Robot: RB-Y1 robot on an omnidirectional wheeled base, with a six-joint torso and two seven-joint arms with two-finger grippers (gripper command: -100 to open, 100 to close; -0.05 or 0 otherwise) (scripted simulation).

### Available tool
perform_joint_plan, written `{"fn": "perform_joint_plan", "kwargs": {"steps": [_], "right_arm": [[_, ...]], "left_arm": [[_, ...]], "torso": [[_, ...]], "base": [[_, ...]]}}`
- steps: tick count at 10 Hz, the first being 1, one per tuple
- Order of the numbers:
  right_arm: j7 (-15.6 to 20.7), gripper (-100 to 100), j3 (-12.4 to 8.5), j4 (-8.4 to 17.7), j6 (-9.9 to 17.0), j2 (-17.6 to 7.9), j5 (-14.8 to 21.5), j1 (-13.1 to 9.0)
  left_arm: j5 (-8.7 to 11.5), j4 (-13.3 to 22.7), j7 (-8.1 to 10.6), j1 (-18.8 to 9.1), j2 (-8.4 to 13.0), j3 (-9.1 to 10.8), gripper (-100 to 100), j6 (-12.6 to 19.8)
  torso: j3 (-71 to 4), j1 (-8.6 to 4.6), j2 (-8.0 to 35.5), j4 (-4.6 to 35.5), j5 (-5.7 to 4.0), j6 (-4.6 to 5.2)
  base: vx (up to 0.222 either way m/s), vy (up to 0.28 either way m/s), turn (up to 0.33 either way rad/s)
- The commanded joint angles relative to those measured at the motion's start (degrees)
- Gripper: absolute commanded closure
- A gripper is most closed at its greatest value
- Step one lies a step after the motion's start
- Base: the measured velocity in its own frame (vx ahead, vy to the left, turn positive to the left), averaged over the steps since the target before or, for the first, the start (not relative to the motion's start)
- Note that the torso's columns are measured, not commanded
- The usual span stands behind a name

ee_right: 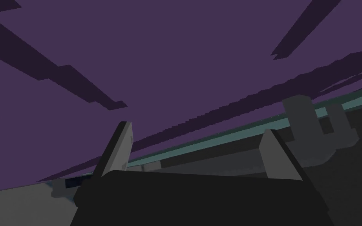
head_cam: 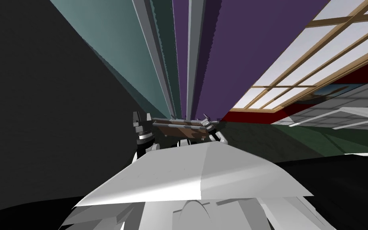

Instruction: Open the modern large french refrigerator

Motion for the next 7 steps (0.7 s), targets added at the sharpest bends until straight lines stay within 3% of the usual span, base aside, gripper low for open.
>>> {"fn": "perform_joint_plan", "kwargs": {"steps": [1,7], "right_arm": [[4.1,-100,-0.1,1.9,-0.6,1.1,1.7,-0.6],[12.2,-100,-0.7,6.6,-2.2,5.9,5.1,-2.2]], "left_arm": [[0.0,0.0,0.0,0.0,0.0,0.0,0,0.0],[0.0,0.0,0.0,0.0,0.0,0.0,0,0.0]], "torso": [[0.1,-0.02,0.1,0.0,0.01,0.01],[0.2,-0.11,0.3,0.1,0.01,0.11]], "base": [[0.019,0.102,-0.161],[0.024,0.103,-0.111]]}}
